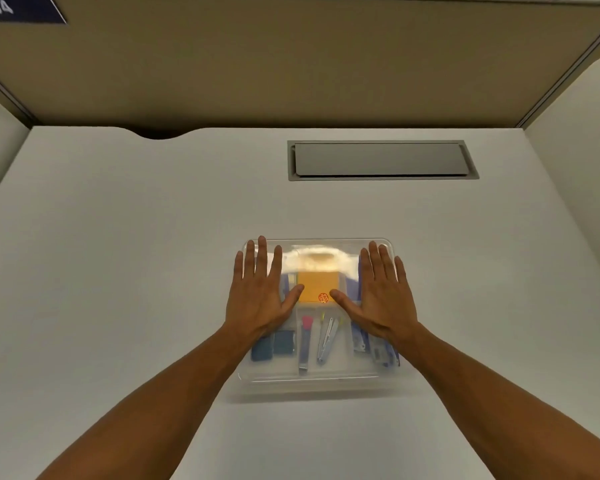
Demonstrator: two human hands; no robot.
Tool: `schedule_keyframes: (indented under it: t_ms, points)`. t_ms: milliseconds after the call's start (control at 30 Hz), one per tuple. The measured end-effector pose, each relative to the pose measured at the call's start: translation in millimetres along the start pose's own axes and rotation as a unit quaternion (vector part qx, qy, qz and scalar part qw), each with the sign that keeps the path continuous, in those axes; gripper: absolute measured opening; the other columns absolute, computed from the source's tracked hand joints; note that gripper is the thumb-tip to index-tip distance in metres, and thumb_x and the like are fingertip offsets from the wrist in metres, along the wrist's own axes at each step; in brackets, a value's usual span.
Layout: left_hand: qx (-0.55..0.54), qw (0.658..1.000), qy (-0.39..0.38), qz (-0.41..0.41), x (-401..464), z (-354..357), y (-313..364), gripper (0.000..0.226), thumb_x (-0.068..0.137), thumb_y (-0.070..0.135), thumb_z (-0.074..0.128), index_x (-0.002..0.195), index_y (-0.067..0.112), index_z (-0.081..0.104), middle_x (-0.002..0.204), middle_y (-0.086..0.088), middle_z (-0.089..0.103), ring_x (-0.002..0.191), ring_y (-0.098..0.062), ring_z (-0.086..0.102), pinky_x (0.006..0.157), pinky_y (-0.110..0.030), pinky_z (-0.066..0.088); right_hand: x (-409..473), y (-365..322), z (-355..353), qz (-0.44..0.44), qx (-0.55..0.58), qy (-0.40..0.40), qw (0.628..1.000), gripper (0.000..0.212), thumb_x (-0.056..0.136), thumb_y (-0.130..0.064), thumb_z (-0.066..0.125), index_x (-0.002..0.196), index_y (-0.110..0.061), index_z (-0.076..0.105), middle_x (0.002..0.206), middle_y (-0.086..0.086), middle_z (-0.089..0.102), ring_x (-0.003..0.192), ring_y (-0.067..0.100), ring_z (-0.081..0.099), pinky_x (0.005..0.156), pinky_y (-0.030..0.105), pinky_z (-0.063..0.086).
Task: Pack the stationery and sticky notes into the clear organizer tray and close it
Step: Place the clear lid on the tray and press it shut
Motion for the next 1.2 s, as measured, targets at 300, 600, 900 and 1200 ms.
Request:
schedule_keyframes:
  t_ms: [300,600,900,1200]
  points:
    - [0.024,0.999,-0.023,-0.007,3.8,-1.0,-1.8,0.090,0.083,0.080,0.006,0.153,0.024,-0.008,0.160,-0.008,-0.019,0.147,-0.033,-0.015,0.117,-0.057,0.002,4.6,-4.1,-7.0,-0.005,-0.011,-0.034,0.999,0.108,0.073,-0.089,-0.003,0.153,-0.017,-0.015,0.160,0.005,-0.022,0.147,0.027,-0.021,0.119,0.050,-0.004]
    - [-0.043,0.995,0.009,0.087,-12.4,-31.4,31.1,0.088,0.085,0.079,0.013,0.153,0.026,-0.007,0.161,-0.004,-0.015,0.148,-0.027,-0.013,0.119,-0.052,-0.005,-17.5,-17.0,-23.9,-0.104,0.055,-0.008,0.993,0.100,0.079,-0.087,0.007,0.152,-0.023,-0.017,0.160,-0.003,-0.023,0.146,0.016,-0.023,0.121,0.045,-0.004]
    - [-0.015,0.998,-0.030,0.049,-68.4,-3.2,14.8,0.091,0.083,0.083,0.009,0.152,0.027,-0.009,0.161,-0.002,-0.014,0.147,-0.025,-0.017,0.119,-0.054,-0.001,-59.4,-2.1,-2.1,-0.091,0.009,0.011,0.996,0.093,0.088,-0.080,0.017,0.155,-0.020,-0.008,0.163,0.002,-0.011,0.149,0.017,-0.014,0.121,0.048,0.006]
    - [-0.024,0.998,0.006,0.058,-66.2,0.7,16.2,0.093,0.083,0.081,0.025,0.154,0.025,0.002,0.162,-0.004,-0.005,0.149,-0.029,-0.006,0.118,-0.057,0.007,-55.3,-3.0,2.7,-0.093,0.002,0.023,0.995,0.097,0.086,-0.080,0.026,0.156,-0.017,0.000,0.164,0.005,-0.005,0.150,0.022,-0.007,0.120,0.051,0.008]
Point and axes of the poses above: each hand's wrist, its own x-axis towards the middle knuckle, its own z-axis out of the palm, y = z × x, the point moved 7 cm from there along x, towards the middle knuckle
